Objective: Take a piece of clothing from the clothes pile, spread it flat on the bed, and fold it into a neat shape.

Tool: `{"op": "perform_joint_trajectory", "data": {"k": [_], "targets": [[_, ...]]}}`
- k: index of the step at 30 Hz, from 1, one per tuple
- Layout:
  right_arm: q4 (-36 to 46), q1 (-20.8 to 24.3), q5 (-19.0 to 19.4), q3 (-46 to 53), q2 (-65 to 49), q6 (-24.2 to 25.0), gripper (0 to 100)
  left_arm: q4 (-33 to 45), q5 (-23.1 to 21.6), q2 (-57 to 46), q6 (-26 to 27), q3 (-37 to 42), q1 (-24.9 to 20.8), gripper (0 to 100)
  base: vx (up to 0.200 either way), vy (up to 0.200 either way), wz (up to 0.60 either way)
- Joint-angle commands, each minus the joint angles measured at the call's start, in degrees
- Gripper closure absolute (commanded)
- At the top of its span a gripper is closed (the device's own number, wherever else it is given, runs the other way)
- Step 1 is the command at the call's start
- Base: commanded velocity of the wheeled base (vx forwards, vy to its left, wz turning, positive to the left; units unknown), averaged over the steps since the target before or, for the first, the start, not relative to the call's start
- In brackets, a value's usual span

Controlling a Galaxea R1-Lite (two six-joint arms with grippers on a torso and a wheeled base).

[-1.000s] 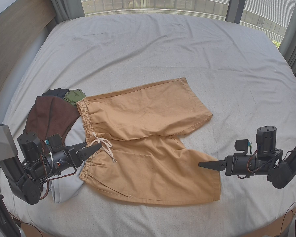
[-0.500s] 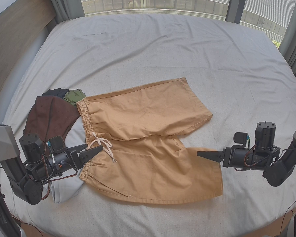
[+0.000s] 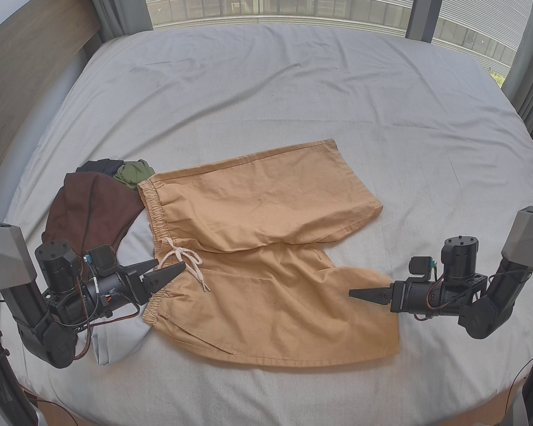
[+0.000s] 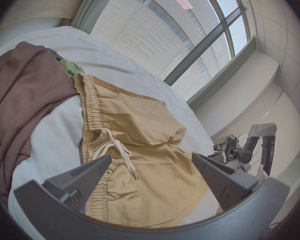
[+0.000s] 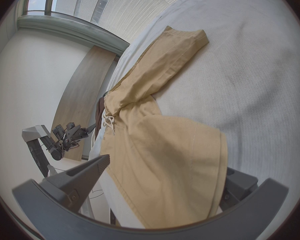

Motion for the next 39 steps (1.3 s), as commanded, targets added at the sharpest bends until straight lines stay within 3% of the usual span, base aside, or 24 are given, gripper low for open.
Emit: {"op": "perform_joint_trajectory", "data": {"k": [1,4,12,14,25,34,39], "targets": [[-1.6,-1.51,0.1,-2.39,4.11,0.25,0,-0.03,-0.03,0.09,-0.03,-0.01,-0.06,0,0.0,0.0,0.0],[-4.06,-1.69,0.18,-3.1,3.85,2.63,0,-0.03,0.06,0.09,-0.03,-0.09,-0.06,0,0.0,0.0,0.0],[-17.24,-0.28,0.54,-1.69,1.74,15.11,0,-0.03,0.06,0.09,-0.03,-0.18,-0.06,0,0.0,0.0,0.0],[-17.95,-0.28,0.54,-2.13,0.95,15.99,0,-0.03,0.06,0.09,-0.03,-0.18,-0.06,0,0.0,0.0,0.0],[-18.3,-1.6,0.54,-3.62,-3.36,17.13,0,-0.03,-0.03,0.09,-0.03,-0.36,-0.06,0,0.0,0.0,0.0],[-18.38,-6.87,0.36,-5.56,-3.18,16.51,0,-0.12,-0.03,0.09,-0.03,-0.53,0.03,0,0.0,0.0,0.0],[-17.59,-7.31,0.36,-5.29,-2.92,15.46,0,-0.03,-0.03,0.18,-0.03,-0.45,-0.06,0,0.0,0.0,0.0]]}}
